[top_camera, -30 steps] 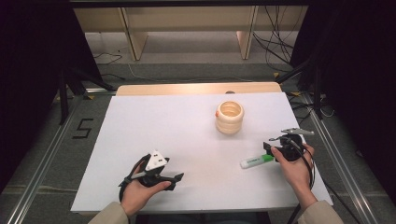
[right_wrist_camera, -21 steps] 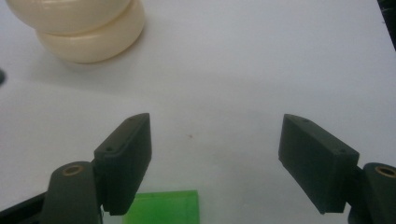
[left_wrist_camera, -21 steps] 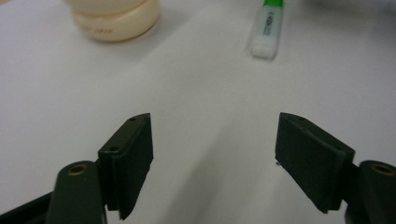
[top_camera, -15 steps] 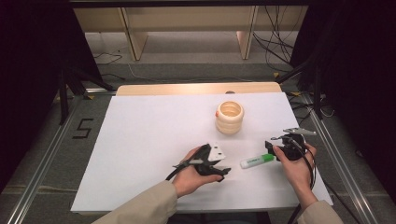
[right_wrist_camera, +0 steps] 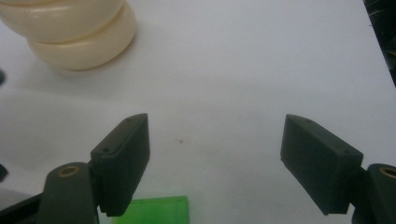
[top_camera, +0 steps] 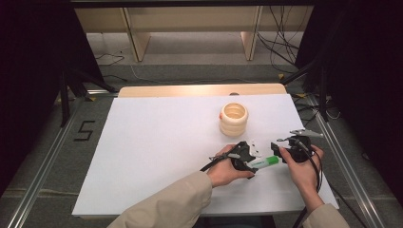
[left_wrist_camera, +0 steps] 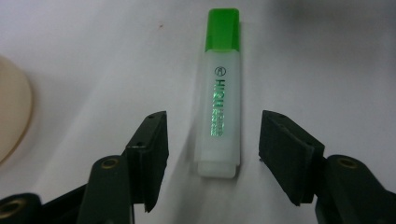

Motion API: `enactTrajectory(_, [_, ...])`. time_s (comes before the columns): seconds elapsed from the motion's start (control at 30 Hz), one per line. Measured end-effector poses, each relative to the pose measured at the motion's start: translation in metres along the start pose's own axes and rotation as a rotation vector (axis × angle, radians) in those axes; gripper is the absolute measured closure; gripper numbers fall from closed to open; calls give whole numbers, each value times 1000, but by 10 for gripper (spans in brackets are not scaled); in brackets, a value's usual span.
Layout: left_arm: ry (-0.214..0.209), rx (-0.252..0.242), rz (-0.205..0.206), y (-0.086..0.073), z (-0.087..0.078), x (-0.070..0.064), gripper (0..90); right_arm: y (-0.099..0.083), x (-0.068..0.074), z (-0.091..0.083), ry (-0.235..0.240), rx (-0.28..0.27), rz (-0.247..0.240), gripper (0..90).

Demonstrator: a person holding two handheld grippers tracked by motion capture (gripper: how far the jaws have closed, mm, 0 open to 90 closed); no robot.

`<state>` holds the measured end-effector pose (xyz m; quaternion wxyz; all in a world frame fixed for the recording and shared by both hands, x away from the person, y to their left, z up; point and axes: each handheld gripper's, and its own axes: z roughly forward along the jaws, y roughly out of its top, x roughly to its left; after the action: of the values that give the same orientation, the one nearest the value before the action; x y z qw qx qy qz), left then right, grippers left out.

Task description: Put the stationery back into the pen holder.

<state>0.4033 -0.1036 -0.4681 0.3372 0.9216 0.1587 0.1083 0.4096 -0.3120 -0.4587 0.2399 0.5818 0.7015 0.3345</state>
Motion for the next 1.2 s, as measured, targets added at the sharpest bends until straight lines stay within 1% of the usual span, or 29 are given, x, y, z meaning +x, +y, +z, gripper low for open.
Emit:
enactTrajectory(0.1, [-2,17,5,5,10,-1,450,0,-2,-1,-5,-4,7,246])
enactTrajectory(0.2, [-2,27,8,7,13,0,461,0,-2,0,-7,-5,7,246])
enactTrajectory(0.23, [-7,38,4,8,16,1,467,0,-2,0,-9,-4,8,245])
enactTrajectory(0.43, [-29,48,-10,11,20,2,489,1,-2,0,-12,-5,11,245])
enactTrajectory(0.6, [-44,64,-20,13,21,4,511,0,-3,0,-12,-3,8,244])
enactTrajectory(0.67, [-55,74,-17,14,21,5,525,0,-3,0,-13,-2,9,244])
enactTrajectory(0.73, [-57,72,-19,14,22,5,527,0,-3,0,-13,-2,9,243])
enactTrajectory(0.9, [-80,77,-22,14,22,5,577,0,-3,0,-15,-2,8,243])
enactTrajectory(1.2, [-70,87,-34,15,21,2,620,0,-3,0,-16,-3,11,241])
